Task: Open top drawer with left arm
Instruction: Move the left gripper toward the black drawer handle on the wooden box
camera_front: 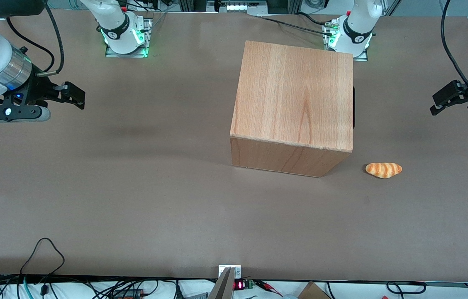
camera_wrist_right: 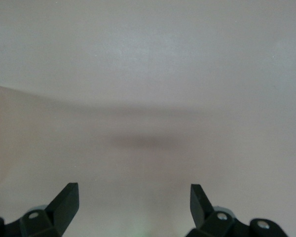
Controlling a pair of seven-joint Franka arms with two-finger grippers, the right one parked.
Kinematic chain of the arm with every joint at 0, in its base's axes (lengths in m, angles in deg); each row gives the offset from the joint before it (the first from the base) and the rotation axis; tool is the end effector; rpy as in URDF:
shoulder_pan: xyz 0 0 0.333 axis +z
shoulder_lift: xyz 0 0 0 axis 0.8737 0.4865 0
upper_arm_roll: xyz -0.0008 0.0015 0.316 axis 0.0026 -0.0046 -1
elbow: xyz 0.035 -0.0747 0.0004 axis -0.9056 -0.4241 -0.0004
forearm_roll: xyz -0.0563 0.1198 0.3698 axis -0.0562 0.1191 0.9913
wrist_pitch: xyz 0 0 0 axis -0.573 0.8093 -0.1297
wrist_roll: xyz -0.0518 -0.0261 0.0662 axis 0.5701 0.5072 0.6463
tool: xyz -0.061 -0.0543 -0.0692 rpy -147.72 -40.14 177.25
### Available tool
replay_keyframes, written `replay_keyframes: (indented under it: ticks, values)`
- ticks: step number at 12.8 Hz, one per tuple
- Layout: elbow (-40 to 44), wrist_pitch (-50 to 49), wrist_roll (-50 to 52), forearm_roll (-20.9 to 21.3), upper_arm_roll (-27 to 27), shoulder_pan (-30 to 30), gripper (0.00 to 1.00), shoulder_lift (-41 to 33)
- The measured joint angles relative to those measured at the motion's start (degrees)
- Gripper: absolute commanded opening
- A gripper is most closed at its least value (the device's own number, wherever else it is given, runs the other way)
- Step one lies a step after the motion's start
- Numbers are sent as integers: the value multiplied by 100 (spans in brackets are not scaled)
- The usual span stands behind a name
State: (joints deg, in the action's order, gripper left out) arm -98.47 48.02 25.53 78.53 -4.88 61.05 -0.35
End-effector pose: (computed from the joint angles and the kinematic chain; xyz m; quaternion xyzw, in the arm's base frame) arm 0.5614 0.0078 0.6306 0.9982 0.0355 0.0475 0.0126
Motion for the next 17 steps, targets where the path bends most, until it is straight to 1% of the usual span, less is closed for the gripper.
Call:
replay_keyframes:
  ticks: [12, 15, 17]
  values:
    - [-14, -168, 0, 0, 8, 5, 100, 12]
    - [-95, -215, 0, -163, 26, 4, 100, 74]
    - [-181, -226, -4, -200, 63, 3, 100, 108]
